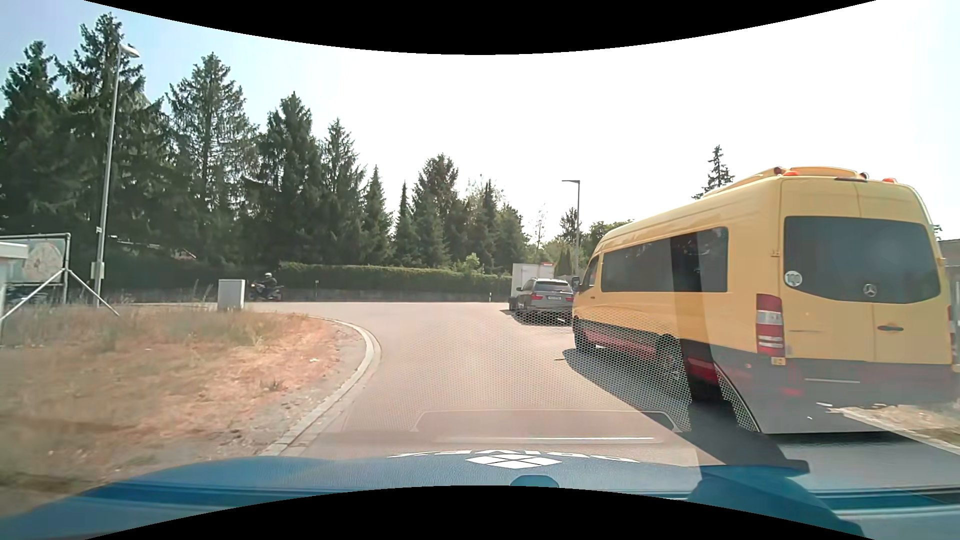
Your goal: Follow the waypoints while adhering to traffic rules and regulations
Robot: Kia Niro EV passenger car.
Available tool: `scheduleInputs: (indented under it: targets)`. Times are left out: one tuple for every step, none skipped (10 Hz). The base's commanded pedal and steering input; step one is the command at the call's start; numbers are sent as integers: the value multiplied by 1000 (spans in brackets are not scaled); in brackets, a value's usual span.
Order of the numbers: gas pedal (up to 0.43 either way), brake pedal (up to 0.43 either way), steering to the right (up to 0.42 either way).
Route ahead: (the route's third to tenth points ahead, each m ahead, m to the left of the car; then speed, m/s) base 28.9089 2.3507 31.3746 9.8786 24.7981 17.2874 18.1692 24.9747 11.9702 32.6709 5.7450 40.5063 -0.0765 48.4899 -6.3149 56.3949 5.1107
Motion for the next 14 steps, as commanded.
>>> scheduleInputs:
  targets:
    - [118, 0, -32]
    - [110, 0, -32]
    - [110, 0, -32]
    - [110, 0, -32]
    - [110, 0, -31]
    - [110, 0, -32]
    - [110, 0, -31]
    - [110, 0, -31]
    - [110, 0, -28]
    - [110, 0, -25]
    - [110, 0, -23]
    - [110, 0, -23]
    - [79, 0, -22]
    - [8, 0, -21]
